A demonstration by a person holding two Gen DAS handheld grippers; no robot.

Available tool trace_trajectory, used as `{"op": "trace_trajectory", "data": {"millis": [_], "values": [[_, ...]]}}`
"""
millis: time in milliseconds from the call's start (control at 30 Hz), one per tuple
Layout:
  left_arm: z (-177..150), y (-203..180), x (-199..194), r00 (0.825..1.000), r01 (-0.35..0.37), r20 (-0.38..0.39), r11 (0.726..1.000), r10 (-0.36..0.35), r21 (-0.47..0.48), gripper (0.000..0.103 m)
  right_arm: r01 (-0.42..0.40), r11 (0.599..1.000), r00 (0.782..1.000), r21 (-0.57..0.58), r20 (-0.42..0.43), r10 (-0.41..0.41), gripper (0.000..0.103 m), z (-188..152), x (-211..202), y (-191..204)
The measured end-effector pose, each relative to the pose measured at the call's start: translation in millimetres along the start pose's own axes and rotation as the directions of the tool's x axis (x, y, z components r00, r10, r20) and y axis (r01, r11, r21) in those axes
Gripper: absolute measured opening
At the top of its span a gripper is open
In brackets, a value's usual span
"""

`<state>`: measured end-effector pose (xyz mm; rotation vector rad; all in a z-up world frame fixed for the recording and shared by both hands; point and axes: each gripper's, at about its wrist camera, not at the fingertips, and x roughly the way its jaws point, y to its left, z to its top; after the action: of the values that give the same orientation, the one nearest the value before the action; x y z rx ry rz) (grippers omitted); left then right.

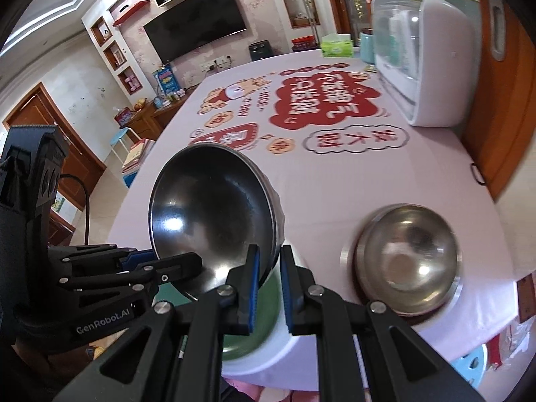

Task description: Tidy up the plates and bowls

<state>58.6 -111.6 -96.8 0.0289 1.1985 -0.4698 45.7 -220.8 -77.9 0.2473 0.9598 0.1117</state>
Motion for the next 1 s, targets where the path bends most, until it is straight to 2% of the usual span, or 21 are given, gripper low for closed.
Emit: {"op": "trace_trajectory", "data": {"millis": [533,1000], "values": [[16,-95,50,0.998,0.066,-0.020,0.997,-0.066,0.028,0.018,0.093,0.994,0.995,-0.056,-0.024,-0.094,0.012,-5,-27,-89],[19,-139,92,0.990,0.087,-0.110,0.996,-0.085,0.019,0.020,0.116,0.993,0.989,-0.034,-0.088,-0.118,0.013,-15,-27,-141]]}}
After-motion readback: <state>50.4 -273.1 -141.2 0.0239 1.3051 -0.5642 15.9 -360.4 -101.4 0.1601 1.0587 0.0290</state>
